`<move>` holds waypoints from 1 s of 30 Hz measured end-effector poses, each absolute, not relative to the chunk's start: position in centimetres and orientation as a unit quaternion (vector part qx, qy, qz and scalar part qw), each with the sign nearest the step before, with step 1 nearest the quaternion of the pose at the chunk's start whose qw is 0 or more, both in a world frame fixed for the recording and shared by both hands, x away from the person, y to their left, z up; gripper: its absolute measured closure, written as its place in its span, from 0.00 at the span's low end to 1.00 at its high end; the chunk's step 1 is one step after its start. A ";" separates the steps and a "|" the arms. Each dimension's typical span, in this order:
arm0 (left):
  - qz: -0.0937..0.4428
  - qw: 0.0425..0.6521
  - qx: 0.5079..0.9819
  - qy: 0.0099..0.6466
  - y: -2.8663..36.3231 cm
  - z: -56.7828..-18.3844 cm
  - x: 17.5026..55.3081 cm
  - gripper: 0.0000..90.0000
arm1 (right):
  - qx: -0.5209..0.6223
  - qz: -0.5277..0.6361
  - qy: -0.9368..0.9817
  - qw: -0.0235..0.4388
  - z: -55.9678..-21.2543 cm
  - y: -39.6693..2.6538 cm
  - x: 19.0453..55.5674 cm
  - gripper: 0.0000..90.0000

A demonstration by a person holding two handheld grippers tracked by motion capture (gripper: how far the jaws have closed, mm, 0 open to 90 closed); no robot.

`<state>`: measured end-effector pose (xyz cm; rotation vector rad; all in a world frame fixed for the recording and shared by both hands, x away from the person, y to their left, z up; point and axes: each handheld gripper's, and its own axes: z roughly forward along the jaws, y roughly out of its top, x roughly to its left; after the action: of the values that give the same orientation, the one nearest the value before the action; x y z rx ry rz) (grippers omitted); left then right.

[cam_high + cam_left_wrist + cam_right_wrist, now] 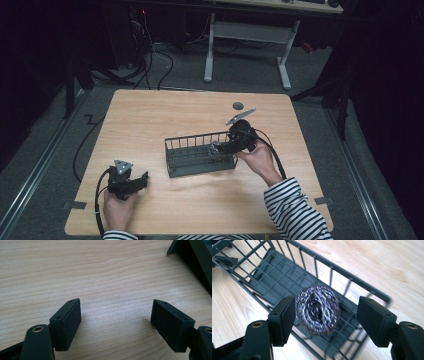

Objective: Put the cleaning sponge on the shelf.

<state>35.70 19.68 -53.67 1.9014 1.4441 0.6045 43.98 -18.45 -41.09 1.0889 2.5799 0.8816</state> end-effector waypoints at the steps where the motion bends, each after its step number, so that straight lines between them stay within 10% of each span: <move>1: 0.232 0.333 0.728 0.553 19.7 -53.7 35.7 0.28 | 0.367 0.306 0.871 0.116 -40.7 -19.2 43.5 0.37; 30: 0.234 0.330 0.729 0.552 19.6 -53.7 35.7 0.28 | 0.409 0.366 0.823 0.142 -39.9 -27.2 38.1 0.39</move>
<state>35.71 19.60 -53.69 1.9059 1.4440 0.6124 38.09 -27.20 -39.92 1.1816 2.3764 1.0571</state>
